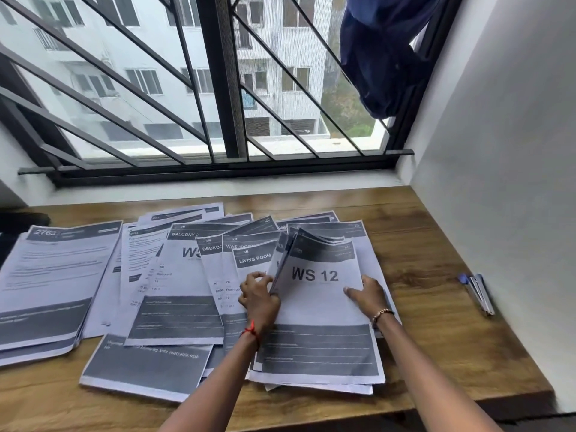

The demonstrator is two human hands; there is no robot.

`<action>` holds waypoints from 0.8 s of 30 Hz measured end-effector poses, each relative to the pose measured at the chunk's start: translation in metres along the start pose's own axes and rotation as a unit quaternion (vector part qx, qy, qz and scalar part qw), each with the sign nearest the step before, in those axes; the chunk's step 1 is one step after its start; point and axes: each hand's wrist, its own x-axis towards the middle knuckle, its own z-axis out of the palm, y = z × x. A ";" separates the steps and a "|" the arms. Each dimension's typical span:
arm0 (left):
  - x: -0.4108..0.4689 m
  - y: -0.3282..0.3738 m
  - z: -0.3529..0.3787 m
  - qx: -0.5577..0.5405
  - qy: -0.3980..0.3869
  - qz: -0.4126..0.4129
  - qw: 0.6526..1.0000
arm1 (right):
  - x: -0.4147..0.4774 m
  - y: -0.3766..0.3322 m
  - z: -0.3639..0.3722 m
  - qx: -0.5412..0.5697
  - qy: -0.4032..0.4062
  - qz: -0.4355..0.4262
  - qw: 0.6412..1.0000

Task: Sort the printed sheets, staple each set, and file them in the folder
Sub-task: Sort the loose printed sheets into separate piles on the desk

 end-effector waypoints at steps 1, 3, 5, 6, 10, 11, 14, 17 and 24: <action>0.000 -0.001 0.001 -0.023 0.005 0.019 1.000 | 0.001 0.001 0.000 0.001 -0.001 0.000 1.000; -0.001 -0.003 0.002 -0.080 0.015 0.039 0.996 | 0.002 0.002 0.000 0.009 -0.002 0.005 1.000; -0.002 -0.005 0.001 -0.110 0.025 0.043 0.993 | 0.003 0.004 0.000 0.022 -0.008 0.013 1.000; -0.002 -0.005 0.001 -0.117 0.026 0.049 0.992 | 0.002 0.004 -0.001 0.030 -0.015 0.020 0.999; -0.004 0.000 -0.005 -0.158 0.018 0.092 0.983 | 0.008 0.007 -0.003 0.090 -0.046 0.062 0.993; -0.005 0.001 -0.006 -0.167 0.025 0.092 0.981 | 0.010 0.008 -0.004 0.120 -0.052 0.075 0.989; -0.006 0.010 -0.006 -0.183 0.036 0.083 0.979 | 0.011 0.005 -0.009 0.207 -0.071 0.121 0.968; 0.003 0.024 -0.006 -0.202 0.019 0.067 0.977 | 0.014 0.005 -0.016 0.256 -0.081 0.149 0.952; 0.026 0.046 0.005 -0.188 -0.062 0.062 0.978 | 0.038 0.001 -0.045 0.228 0.007 0.126 0.965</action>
